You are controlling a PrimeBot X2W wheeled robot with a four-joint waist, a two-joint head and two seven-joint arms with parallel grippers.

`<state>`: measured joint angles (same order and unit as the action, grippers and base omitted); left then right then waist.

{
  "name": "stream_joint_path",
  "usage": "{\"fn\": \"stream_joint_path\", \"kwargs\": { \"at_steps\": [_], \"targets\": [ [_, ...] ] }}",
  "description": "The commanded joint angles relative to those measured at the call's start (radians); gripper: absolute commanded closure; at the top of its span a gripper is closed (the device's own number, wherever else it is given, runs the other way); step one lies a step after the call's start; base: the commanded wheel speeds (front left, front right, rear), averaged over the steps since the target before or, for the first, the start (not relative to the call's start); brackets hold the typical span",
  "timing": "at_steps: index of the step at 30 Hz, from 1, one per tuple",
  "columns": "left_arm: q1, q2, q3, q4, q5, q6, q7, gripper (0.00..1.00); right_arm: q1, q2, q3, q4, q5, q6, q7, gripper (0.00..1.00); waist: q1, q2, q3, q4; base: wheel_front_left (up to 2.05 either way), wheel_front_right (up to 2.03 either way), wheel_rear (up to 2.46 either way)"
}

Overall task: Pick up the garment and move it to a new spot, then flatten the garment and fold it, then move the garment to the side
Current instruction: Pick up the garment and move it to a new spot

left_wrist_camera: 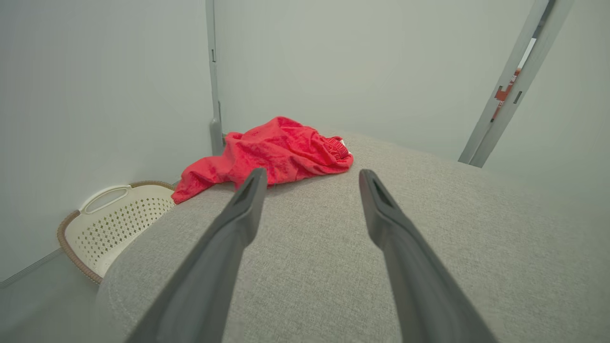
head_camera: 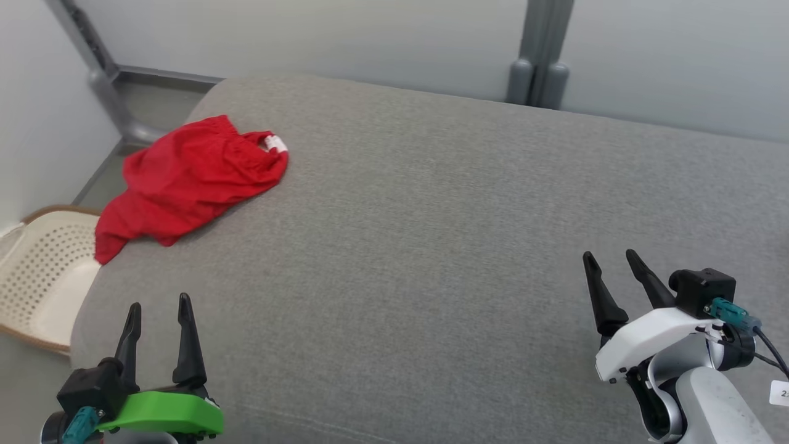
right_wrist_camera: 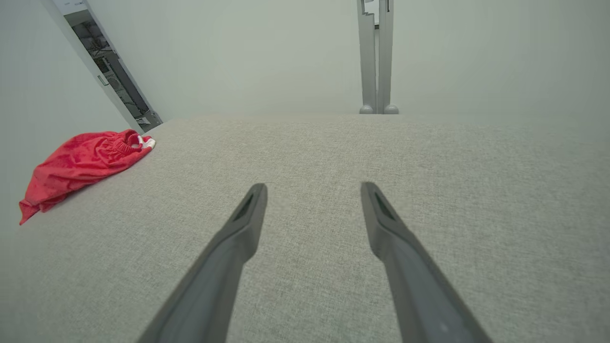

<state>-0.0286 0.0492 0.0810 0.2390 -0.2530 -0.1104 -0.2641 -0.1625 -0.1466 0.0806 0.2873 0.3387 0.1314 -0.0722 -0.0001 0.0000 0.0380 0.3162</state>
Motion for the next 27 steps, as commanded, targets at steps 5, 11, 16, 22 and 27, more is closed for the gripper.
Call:
{"fn": "stream_joint_path", "kwargs": {
  "at_steps": [5,11,16,22,27],
  "targets": [
    [0.021,0.003,0.008,0.0,-0.008,0.003,0.0,0.0,0.004,-0.002,0.014,0.002,-0.014,-0.001,0.002,0.0,0.0001,0.0,0.001,0.183,0.0,0.0,0.0],
    [0.037,0.003,0.026,-0.012,-0.026,0.015,0.0,0.0,-0.023,-0.001,0.045,0.003,-0.018,-0.001,0.008,0.0,0.0001,0.0,0.009,0.219,0.0,0.0,0.0],
    [0.048,0.003,0.031,-0.032,-0.036,0.032,0.0,0.0,-0.049,-0.015,0.074,0.008,-0.023,-0.001,0.008,0.0,0.0001,0.0,0.024,0.225,0.0,0.0,0.0],
    [0.05,0.003,0.031,-0.038,-0.048,0.038,0.0,0.0,-0.067,-0.029,0.1,0.008,-0.032,-0.001,0.0,0.0,0.0001,0.0,0.035,0.227,0.0,0.0,0.0],
    [0.018,0.003,0.017,-0.024,-0.053,0.035,0.0,0.0,-0.064,-0.034,0.101,0.001,-0.023,-0.001,-0.005,0.0,0.0001,0.0,0.042,0.224,0.0,0.0,0.0]
  ]
}}
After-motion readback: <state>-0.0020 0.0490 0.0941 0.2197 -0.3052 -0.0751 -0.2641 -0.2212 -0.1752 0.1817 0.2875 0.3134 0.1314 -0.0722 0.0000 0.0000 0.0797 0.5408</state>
